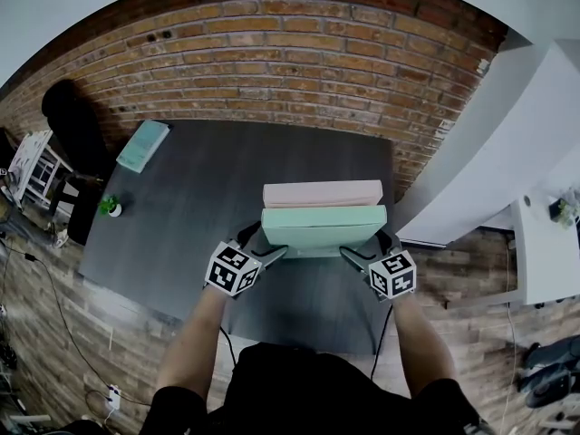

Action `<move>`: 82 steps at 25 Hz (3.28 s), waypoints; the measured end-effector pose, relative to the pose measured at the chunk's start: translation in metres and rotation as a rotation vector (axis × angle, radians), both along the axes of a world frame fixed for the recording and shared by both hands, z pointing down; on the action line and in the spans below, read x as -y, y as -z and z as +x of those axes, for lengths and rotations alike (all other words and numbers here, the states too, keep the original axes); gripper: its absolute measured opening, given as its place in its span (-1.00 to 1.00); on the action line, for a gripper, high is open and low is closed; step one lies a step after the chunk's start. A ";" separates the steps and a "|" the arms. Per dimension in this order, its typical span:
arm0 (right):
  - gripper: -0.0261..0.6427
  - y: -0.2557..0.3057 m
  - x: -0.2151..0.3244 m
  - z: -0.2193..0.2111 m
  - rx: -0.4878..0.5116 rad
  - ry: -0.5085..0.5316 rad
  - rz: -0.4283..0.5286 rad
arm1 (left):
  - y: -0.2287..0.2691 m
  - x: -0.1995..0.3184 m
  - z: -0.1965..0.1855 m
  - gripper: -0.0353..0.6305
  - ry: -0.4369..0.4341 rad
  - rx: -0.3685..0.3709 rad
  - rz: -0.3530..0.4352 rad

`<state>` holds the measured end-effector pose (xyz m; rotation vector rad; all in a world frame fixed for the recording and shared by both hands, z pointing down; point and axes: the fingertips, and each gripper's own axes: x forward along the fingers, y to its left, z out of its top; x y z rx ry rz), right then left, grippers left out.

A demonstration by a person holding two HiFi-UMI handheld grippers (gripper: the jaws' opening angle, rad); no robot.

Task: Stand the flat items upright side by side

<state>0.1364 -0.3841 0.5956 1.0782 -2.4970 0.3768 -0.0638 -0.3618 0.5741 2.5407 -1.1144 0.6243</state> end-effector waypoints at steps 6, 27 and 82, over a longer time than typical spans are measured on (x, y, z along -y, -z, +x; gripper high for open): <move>0.50 -0.005 0.004 0.000 0.000 -0.004 -0.017 | -0.002 0.004 -0.002 0.30 -0.001 -0.011 -0.007; 0.50 -0.007 -0.003 0.001 0.020 0.009 -0.028 | -0.006 -0.003 -0.003 0.30 -0.003 -0.008 -0.017; -0.88 0.166 -0.103 -0.074 0.191 -0.330 0.239 | 0.136 -0.073 -0.127 -0.82 0.279 -0.134 0.291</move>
